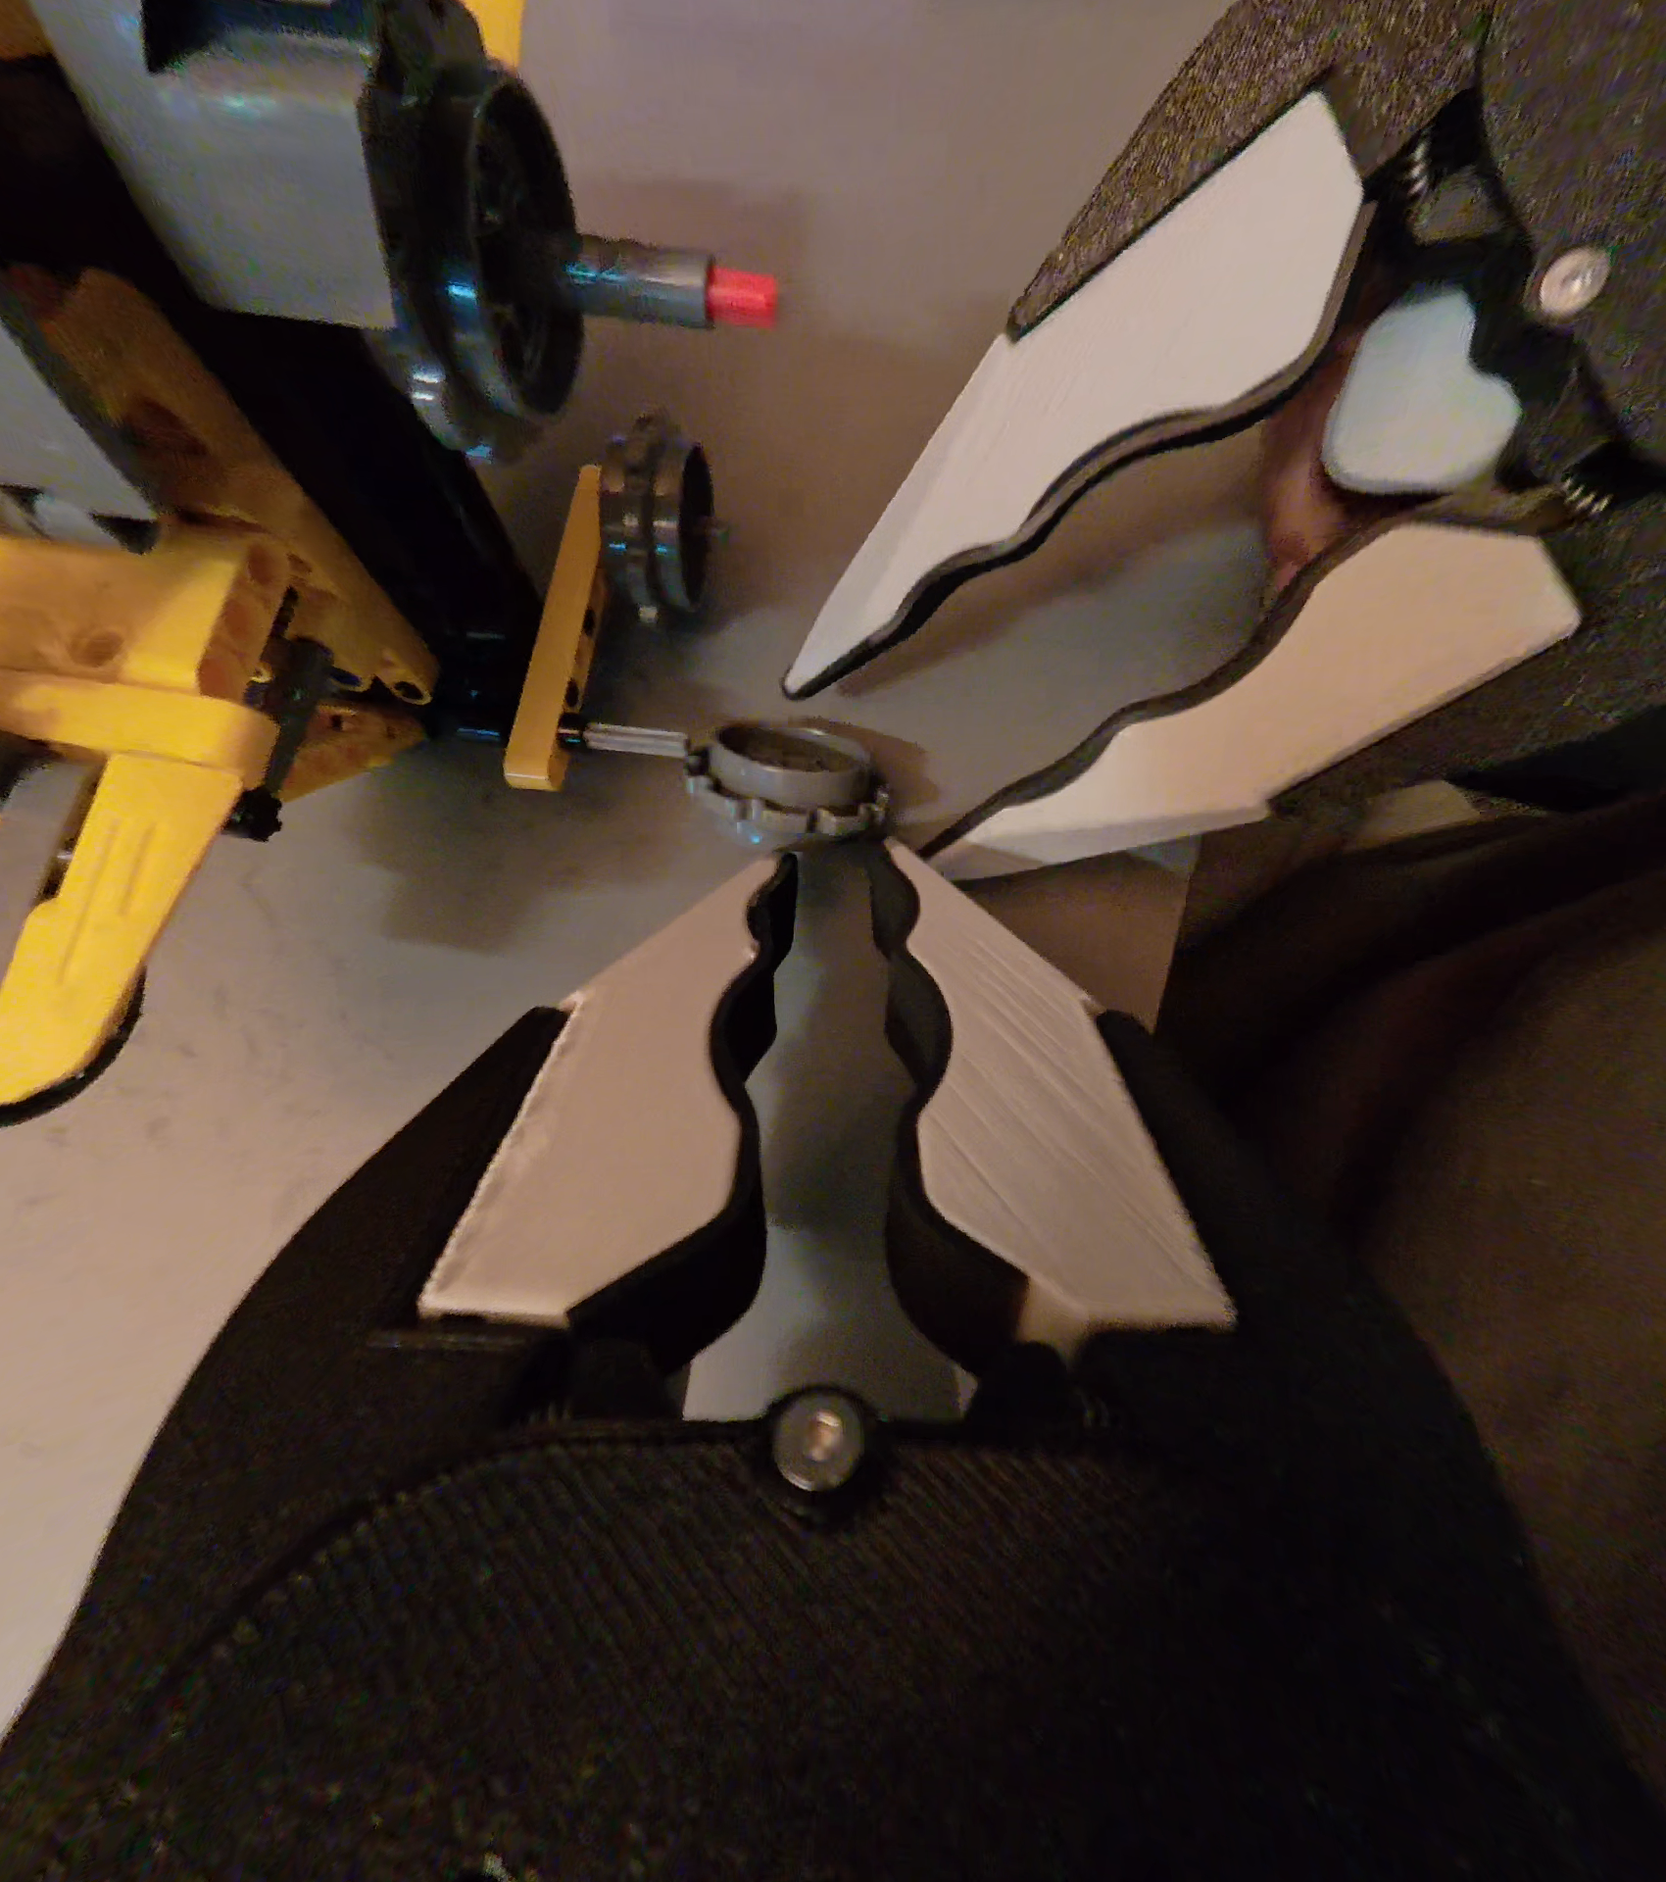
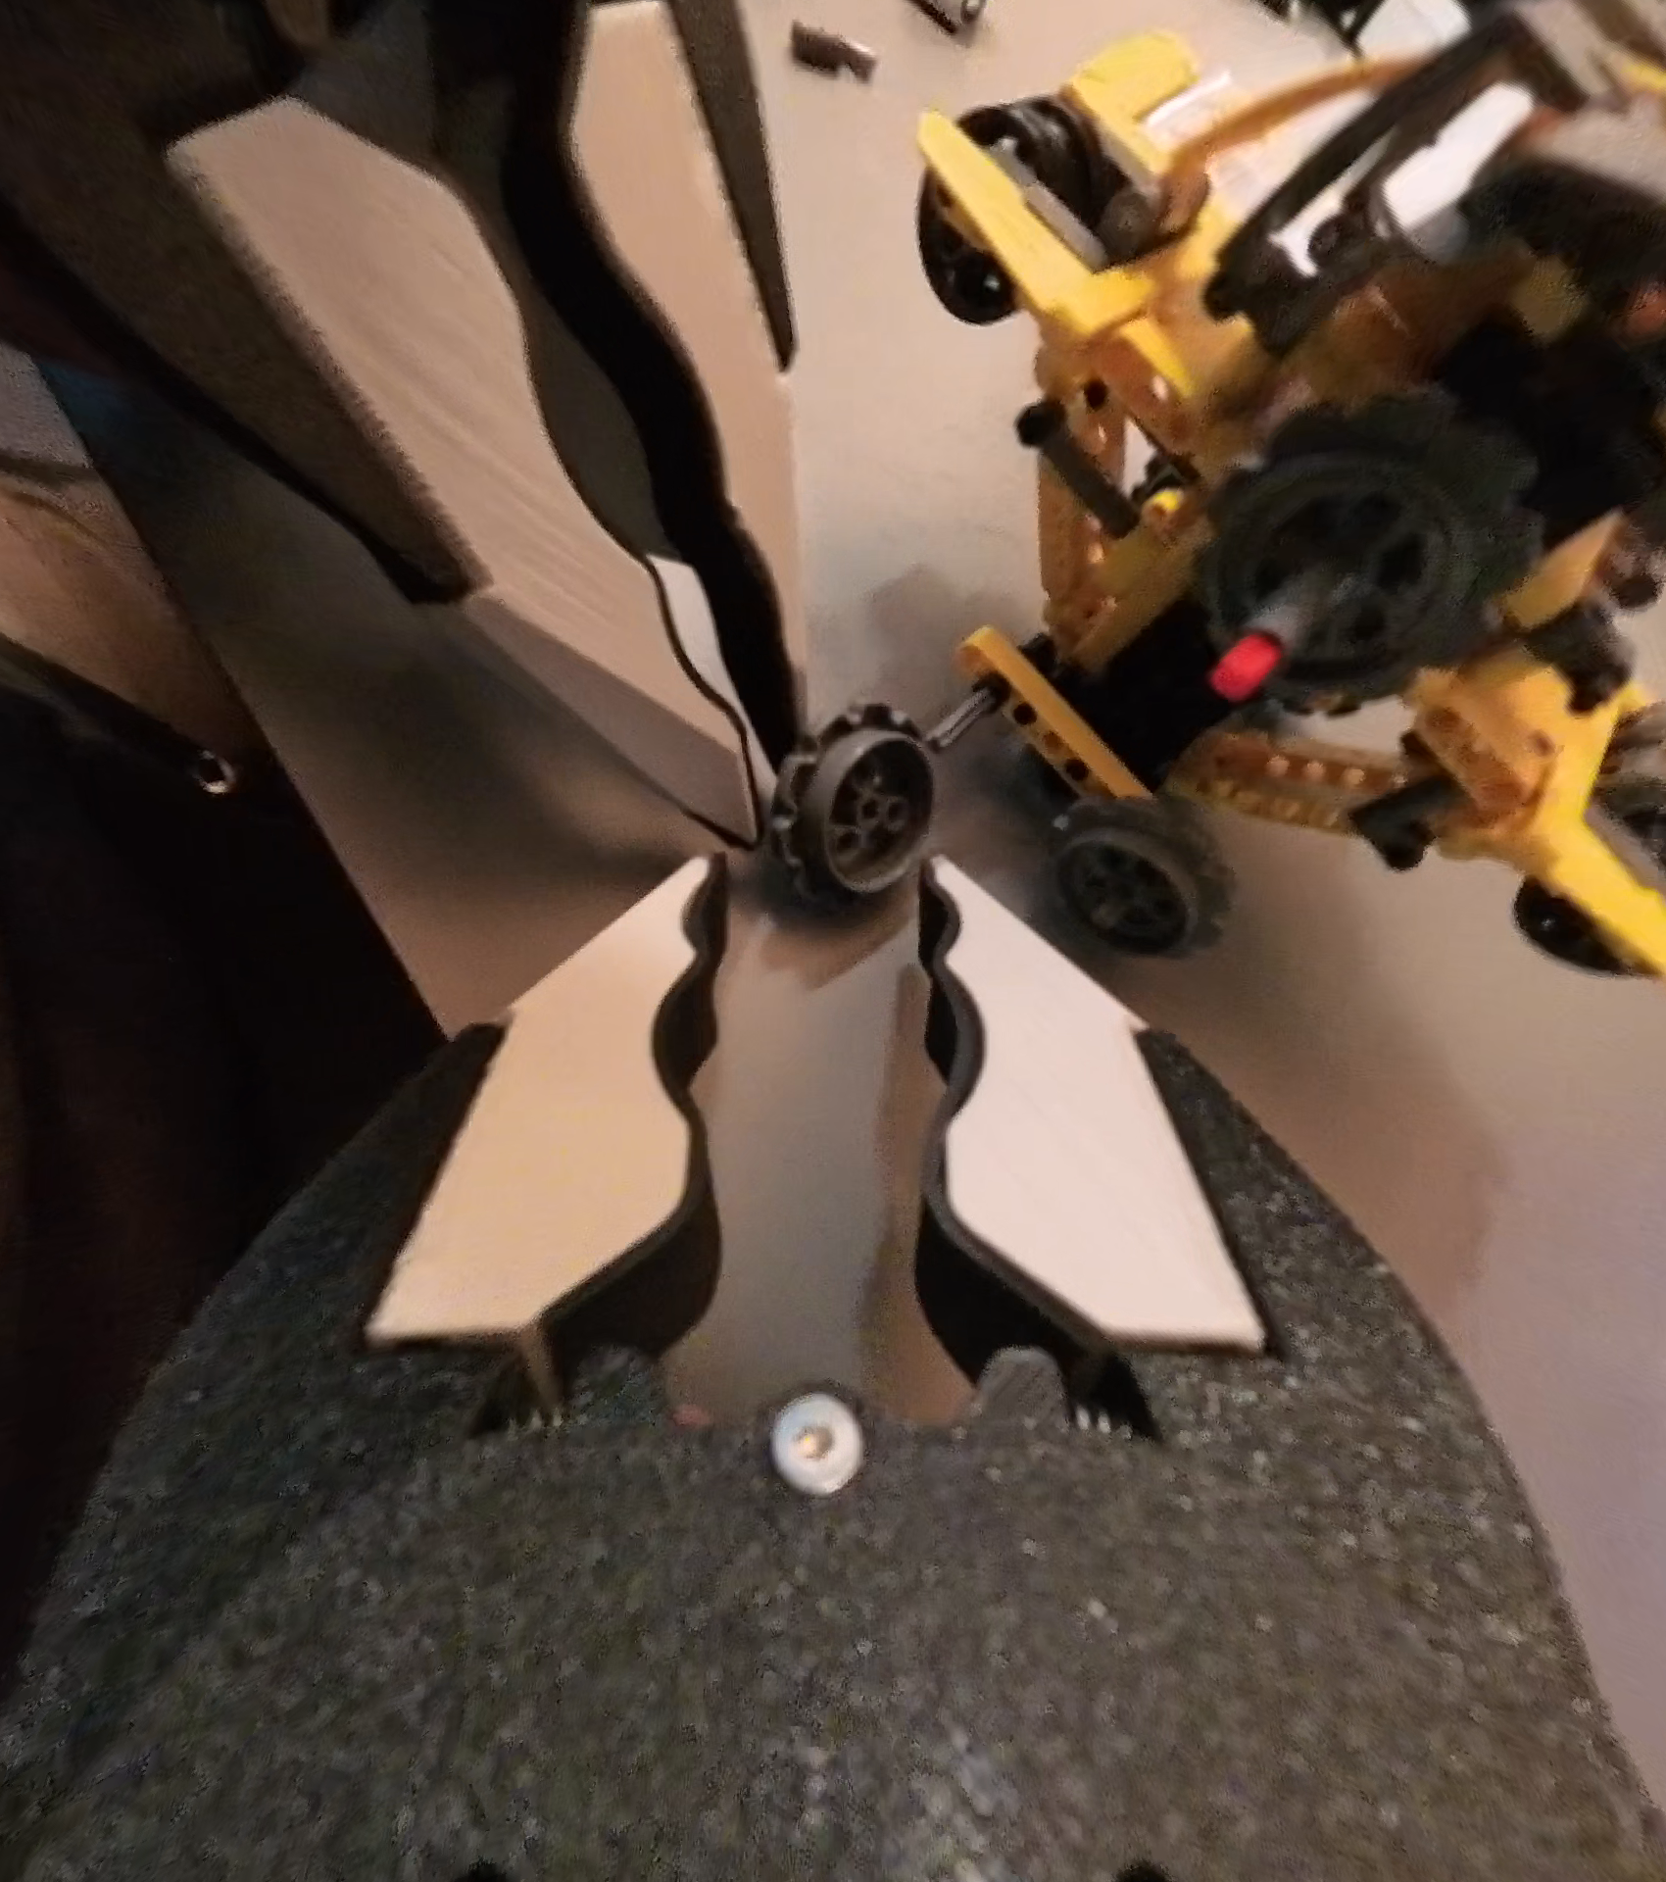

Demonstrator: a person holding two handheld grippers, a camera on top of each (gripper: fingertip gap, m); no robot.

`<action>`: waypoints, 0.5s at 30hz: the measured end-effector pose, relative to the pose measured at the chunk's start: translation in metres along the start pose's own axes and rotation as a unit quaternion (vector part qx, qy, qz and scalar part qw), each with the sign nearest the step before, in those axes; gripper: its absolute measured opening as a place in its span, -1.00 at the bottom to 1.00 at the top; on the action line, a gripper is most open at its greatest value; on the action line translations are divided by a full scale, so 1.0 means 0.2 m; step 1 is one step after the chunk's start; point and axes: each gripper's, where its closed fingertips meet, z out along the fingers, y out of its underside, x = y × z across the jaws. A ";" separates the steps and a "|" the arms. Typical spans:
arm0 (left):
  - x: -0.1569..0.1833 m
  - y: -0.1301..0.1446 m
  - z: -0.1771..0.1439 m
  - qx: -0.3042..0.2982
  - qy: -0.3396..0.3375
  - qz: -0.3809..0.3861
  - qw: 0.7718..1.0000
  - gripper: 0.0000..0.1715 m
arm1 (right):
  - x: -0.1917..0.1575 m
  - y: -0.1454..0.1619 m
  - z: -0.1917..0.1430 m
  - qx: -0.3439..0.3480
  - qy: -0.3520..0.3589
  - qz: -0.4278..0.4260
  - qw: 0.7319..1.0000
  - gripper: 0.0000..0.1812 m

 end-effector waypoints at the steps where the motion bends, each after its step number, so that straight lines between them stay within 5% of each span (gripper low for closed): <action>1: 0.00 0.00 0.00 -0.001 -0.003 0.001 1.000 -0.84 | -0.01 -0.01 0.00 0.000 0.005 -0.023 1.000 -0.67; 3: -0.01 0.00 0.00 -0.003 -0.014 0.010 1.000 -0.82 | -0.01 -0.01 0.00 -0.006 0.019 -0.057 0.998 -0.82; 9: 0.00 0.01 -0.04 -0.004 0.002 0.002 1.000 -0.45 | 0.02 0.02 -0.06 -0.010 0.049 -0.129 0.990 -0.83; 13: 0.06 -0.05 -0.09 0.049 0.046 0.000 0.998 -0.26 | -0.10 -0.07 -0.13 0.062 -0.036 -0.108 0.992 -0.83; 15: 0.11 -0.08 -0.12 0.069 0.070 0.023 0.995 -0.38 | -0.11 -0.09 -0.17 0.080 -0.071 -0.086 0.991 -0.83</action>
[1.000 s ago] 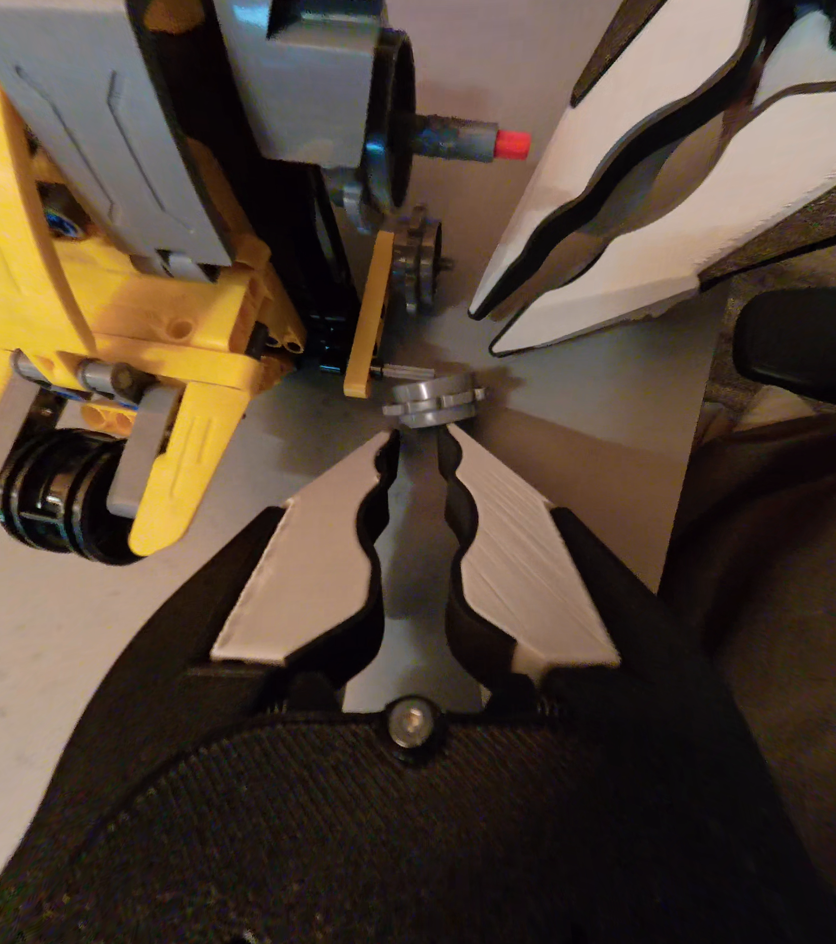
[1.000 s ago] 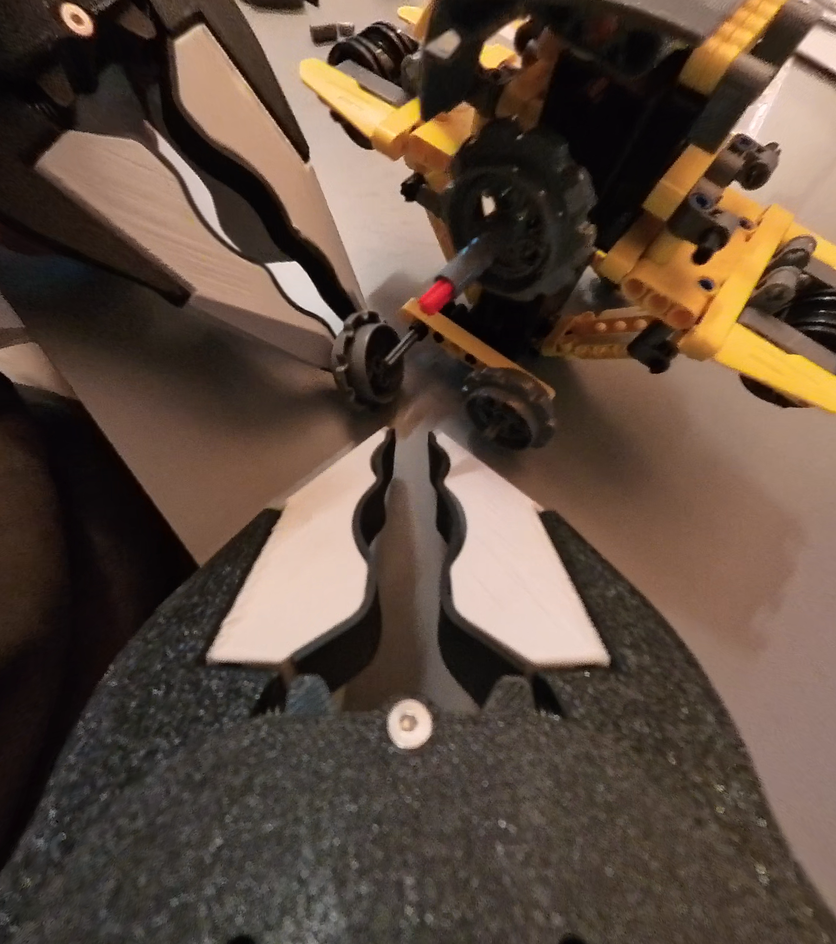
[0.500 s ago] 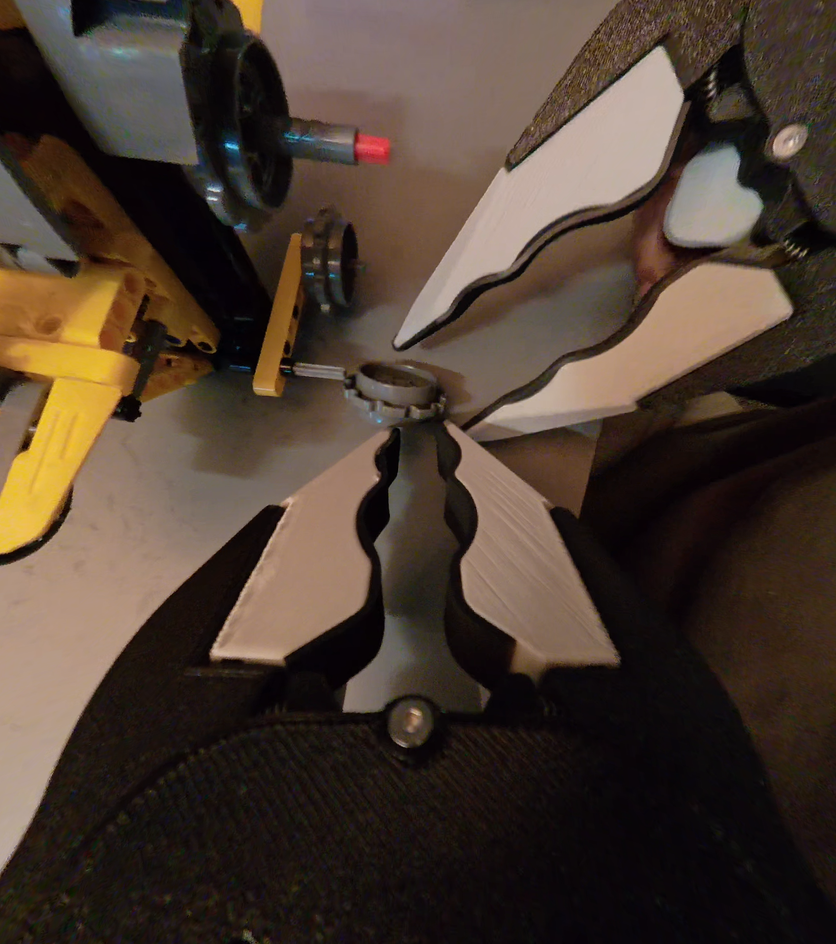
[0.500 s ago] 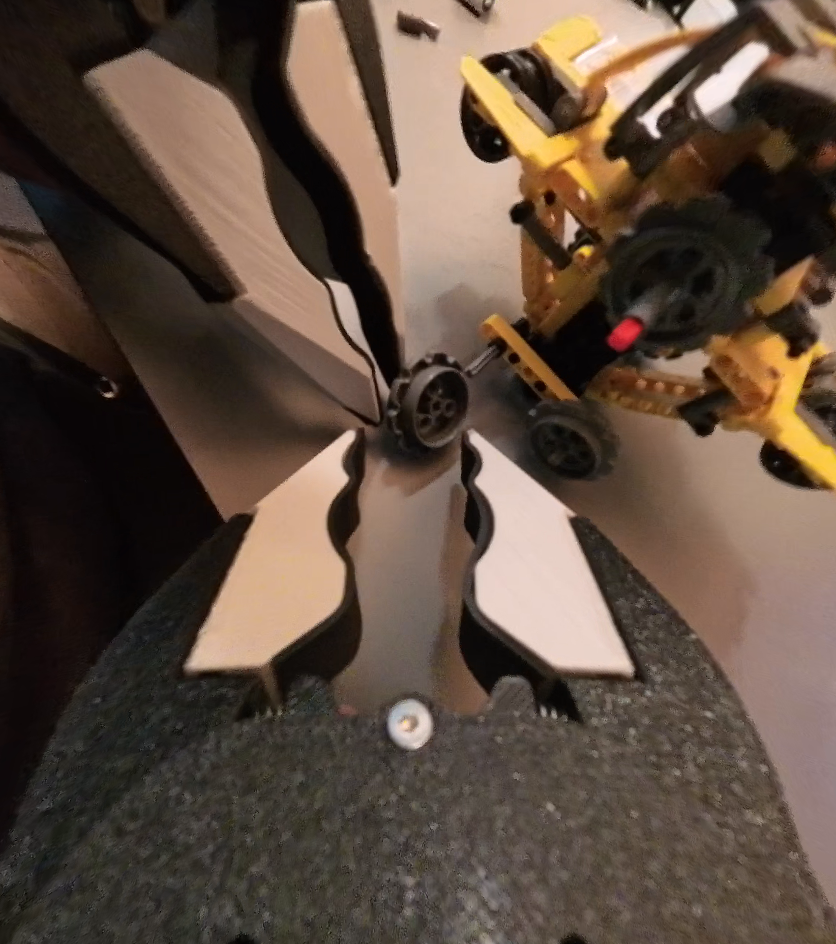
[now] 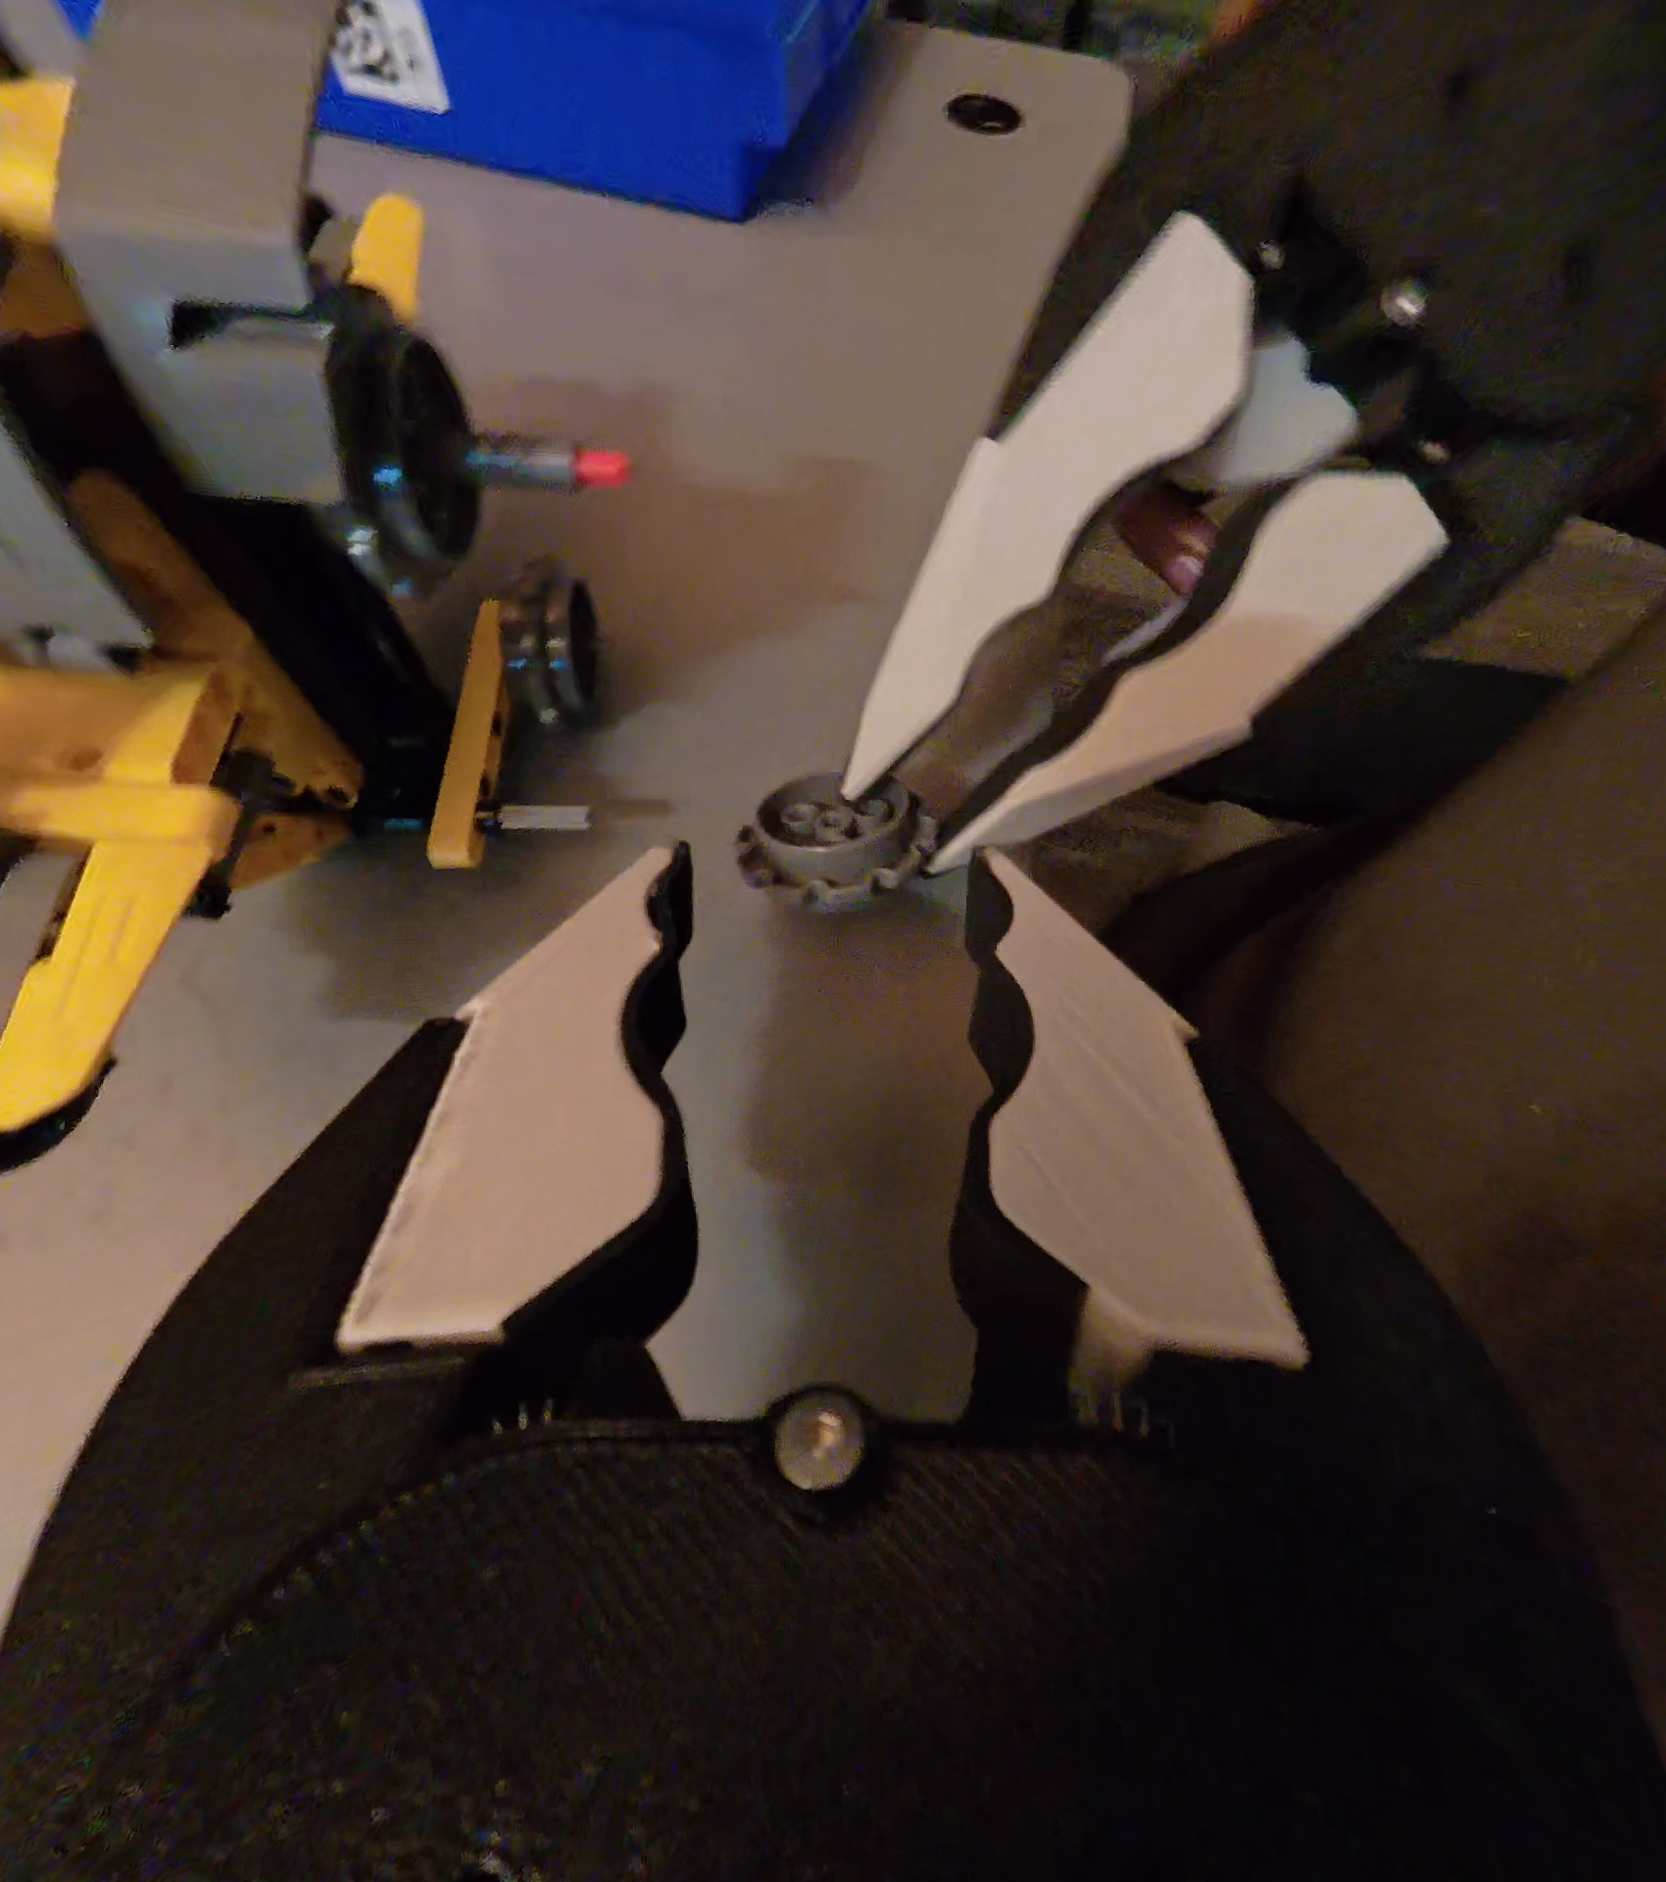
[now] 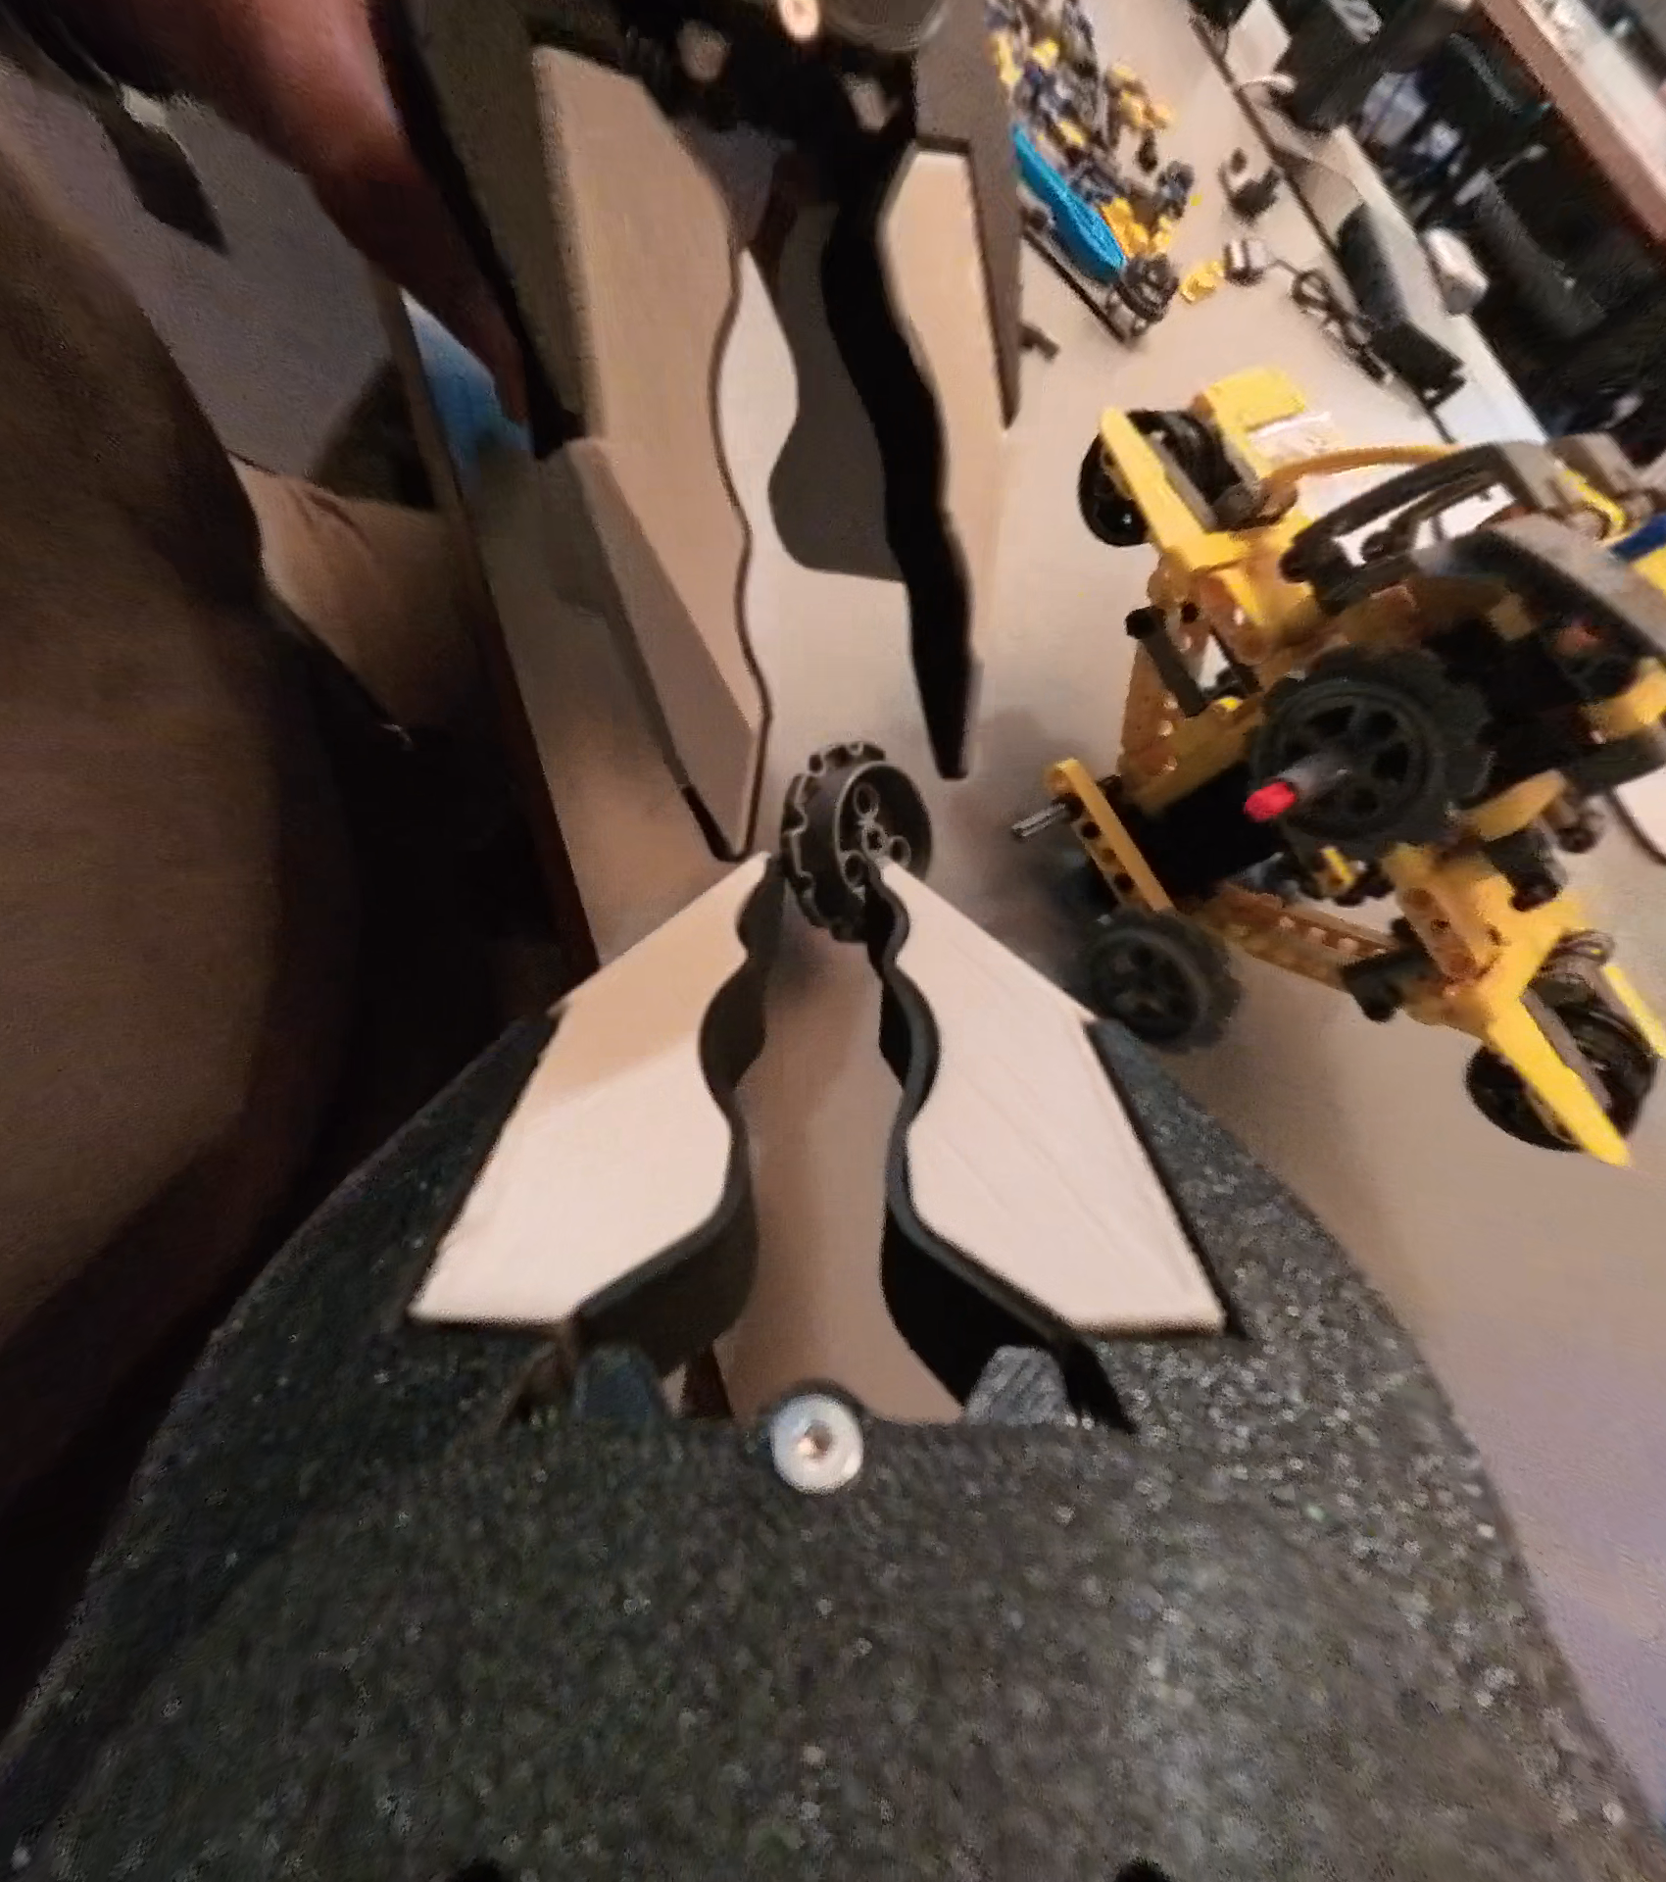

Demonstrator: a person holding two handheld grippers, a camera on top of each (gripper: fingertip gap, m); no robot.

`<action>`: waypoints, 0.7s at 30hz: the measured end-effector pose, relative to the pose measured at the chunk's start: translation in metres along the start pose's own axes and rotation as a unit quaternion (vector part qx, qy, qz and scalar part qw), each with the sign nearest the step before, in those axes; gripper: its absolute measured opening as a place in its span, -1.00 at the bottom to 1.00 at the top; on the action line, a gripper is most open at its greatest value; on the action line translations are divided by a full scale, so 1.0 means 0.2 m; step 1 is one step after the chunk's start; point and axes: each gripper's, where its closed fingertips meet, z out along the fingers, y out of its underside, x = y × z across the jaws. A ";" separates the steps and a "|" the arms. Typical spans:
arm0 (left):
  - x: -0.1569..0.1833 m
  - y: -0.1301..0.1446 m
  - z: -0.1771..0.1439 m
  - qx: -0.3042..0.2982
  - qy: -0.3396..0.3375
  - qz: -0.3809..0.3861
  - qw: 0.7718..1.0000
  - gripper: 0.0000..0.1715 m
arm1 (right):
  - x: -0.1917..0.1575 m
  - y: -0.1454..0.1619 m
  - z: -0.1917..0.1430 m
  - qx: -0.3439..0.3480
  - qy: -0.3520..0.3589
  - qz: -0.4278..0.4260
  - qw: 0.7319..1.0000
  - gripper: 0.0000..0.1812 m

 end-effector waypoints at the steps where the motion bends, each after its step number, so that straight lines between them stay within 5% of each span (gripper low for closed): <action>1: 0.02 -0.01 0.00 0.000 0.003 0.016 1.000 -0.45 | 0.00 -0.01 -0.02 0.011 -0.014 0.013 1.000 -0.83; 8: -0.04 0.01 0.01 -0.018 -0.056 0.070 0.996 -0.87 | 0.07 -0.09 -0.06 0.078 -0.054 0.083 0.992 -0.84; 14: -0.04 -0.01 0.01 0.015 -0.025 -0.014 0.999 -0.90 | 0.13 -0.05 -0.01 0.061 0.001 0.088 0.994 -0.82; 21: -0.21 0.03 0.00 0.021 -0.058 -0.187 0.981 -0.89 | 0.20 -0.05 0.04 0.037 0.101 0.089 0.990 -0.42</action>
